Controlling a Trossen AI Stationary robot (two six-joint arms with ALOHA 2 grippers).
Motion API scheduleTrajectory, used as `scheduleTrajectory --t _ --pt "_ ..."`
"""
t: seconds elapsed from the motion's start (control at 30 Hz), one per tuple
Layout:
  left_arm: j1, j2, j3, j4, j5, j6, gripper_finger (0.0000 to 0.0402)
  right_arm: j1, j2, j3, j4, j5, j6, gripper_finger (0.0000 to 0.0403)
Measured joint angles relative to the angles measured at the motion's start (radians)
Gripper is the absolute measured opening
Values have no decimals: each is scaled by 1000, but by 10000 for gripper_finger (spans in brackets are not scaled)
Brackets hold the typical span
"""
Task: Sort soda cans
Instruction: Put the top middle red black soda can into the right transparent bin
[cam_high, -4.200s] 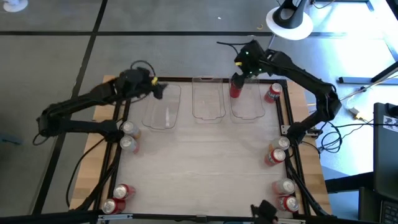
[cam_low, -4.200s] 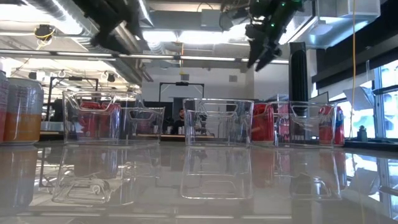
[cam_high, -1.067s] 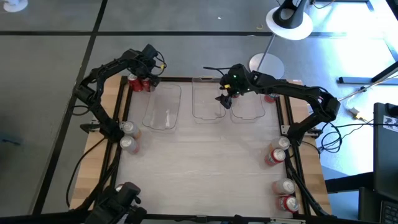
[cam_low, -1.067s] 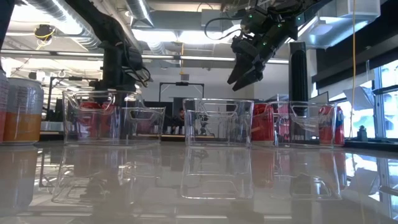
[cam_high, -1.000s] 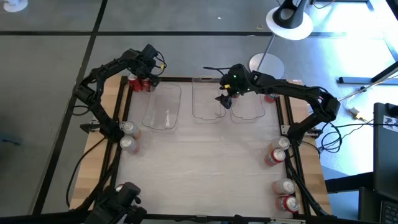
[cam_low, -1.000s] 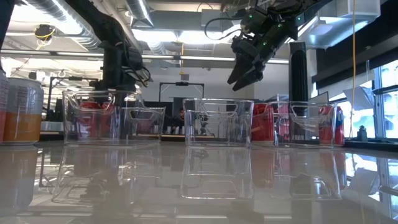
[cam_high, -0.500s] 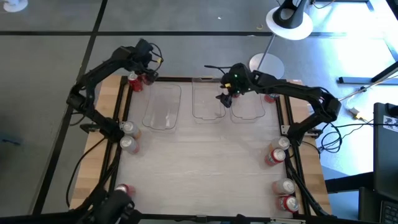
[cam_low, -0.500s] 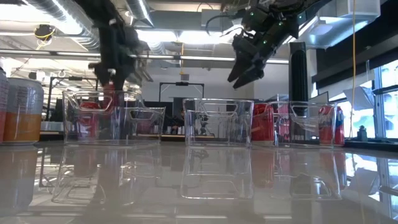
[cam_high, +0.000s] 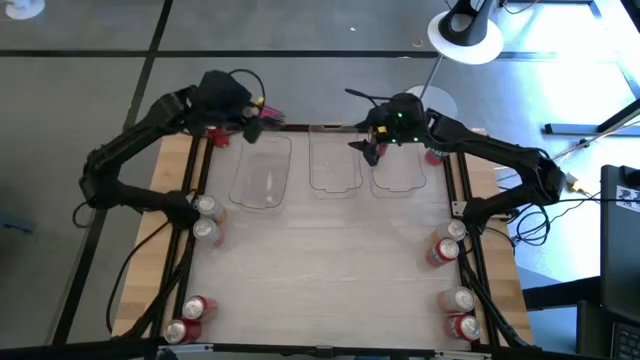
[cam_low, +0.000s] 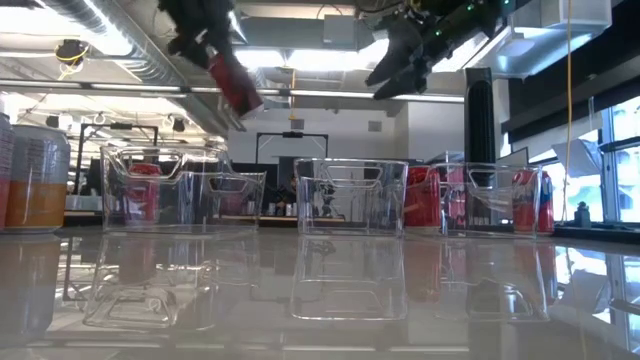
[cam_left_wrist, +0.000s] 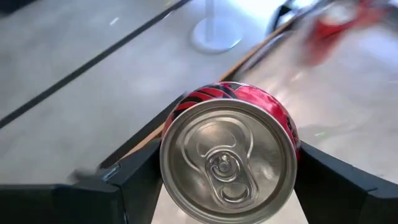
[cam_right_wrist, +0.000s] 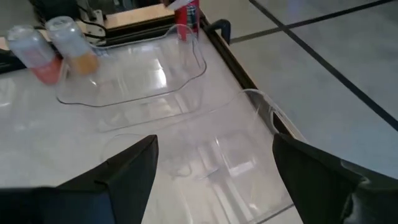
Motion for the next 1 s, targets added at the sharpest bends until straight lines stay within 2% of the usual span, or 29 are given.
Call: scheduleTrajectory --t 0.23,0.47,0.67,0.83,1.0 --pt "-233 32 0 110 -3 -33 289 6 -70 0 -50 -42 21 314" --pt "-440 98 0 101 -3 -88 289 142 -92 0 -95 -72 20 314" --pt "-592 184 0 12 -1 -184 289 284 -89 0 -148 132 22 314" --pt "-685 274 0 -30 -6 -245 289 372 -89 -8 -179 230 63 314" --pt "-727 386 1 -30 -4 -259 289 429 -89 -82 -174 300 122 314"
